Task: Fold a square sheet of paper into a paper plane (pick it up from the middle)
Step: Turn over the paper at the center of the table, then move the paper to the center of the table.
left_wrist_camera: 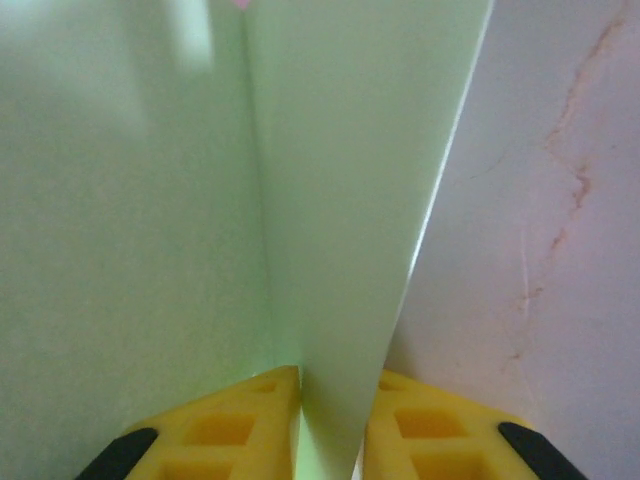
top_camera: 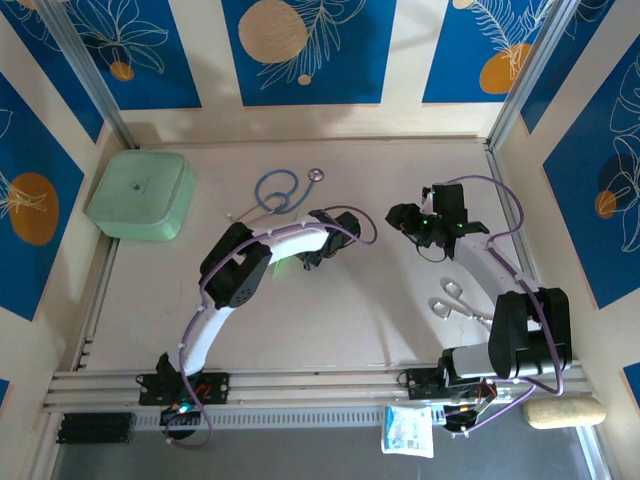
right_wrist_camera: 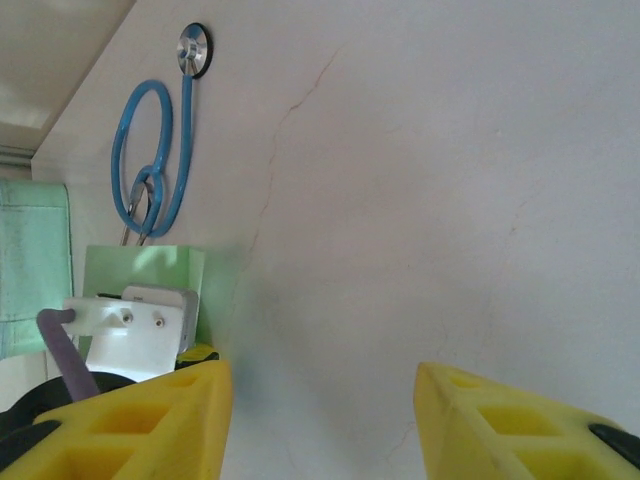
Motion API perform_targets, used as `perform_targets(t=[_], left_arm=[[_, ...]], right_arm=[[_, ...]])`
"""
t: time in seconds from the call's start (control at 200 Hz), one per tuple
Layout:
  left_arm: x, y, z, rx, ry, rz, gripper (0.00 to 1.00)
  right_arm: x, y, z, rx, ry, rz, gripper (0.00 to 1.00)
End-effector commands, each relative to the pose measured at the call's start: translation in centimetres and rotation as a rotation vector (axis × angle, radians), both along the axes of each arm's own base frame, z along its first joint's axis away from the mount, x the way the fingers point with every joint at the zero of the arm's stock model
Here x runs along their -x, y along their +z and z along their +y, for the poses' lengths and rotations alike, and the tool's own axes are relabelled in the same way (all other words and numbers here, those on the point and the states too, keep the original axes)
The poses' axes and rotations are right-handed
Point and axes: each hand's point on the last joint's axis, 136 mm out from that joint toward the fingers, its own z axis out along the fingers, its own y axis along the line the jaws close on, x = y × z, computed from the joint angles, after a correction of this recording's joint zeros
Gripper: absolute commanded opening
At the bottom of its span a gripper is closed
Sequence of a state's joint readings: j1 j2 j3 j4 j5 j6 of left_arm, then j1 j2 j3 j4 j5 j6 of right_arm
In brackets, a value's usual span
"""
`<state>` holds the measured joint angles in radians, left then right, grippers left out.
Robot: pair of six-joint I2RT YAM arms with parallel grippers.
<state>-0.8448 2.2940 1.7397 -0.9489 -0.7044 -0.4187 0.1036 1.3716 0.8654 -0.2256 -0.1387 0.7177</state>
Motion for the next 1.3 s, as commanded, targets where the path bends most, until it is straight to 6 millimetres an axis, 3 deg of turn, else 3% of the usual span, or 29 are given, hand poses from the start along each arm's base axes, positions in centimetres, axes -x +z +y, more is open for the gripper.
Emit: perform_targets(t=[0.0, 0.235, 0.455, 0.575, 0.75, 0.95, 1.116, 1.296], left_arm=[[1.1, 0.6, -2.4, 0.138, 0.029, 0.035, 0.25], [2.7, 2.6, -5.8, 0.377, 0.056, 0.07, 0.34], [5.6, 4.9, -12.0, 0.795, 0.042, 0.173, 0.39], [6.2, 6.8, -12.6, 0.917, 0.032, 0.164, 0.4], [4.8, 7.1, -7.7, 0.9, 0.113, 0.089, 0.4], [3.9, 4.3, -1.9, 0.905, 0.263, 0.095, 0.39], [3.1, 2.2, 0.4, 0.923, 0.34, 0.114, 0.37], [2.0, 0.8, 1.6, 0.879, 0.361, 0.113, 0.34]], right_arm=[[0.5, -0.7, 0.4, -0.034, 0.007, 0.037, 0.51], [0.4, -1.3, 0.2, -0.039, -0.011, 0.063, 0.51], [0.4, -2.1, -0.2, -0.049, -0.046, 0.091, 0.52], [0.3, -2.0, 0.3, -0.073, -0.025, 0.096, 0.52], [0.2, -2.2, 1.1, -0.098, 0.013, 0.105, 0.51], [0.3, -2.2, 2.1, -0.099, 0.044, 0.097, 0.53], [0.4, -2.5, 2.6, -0.095, 0.056, 0.112, 0.53], [0.3, -2.8, 3.0, -0.097, 0.068, 0.128, 0.53]])
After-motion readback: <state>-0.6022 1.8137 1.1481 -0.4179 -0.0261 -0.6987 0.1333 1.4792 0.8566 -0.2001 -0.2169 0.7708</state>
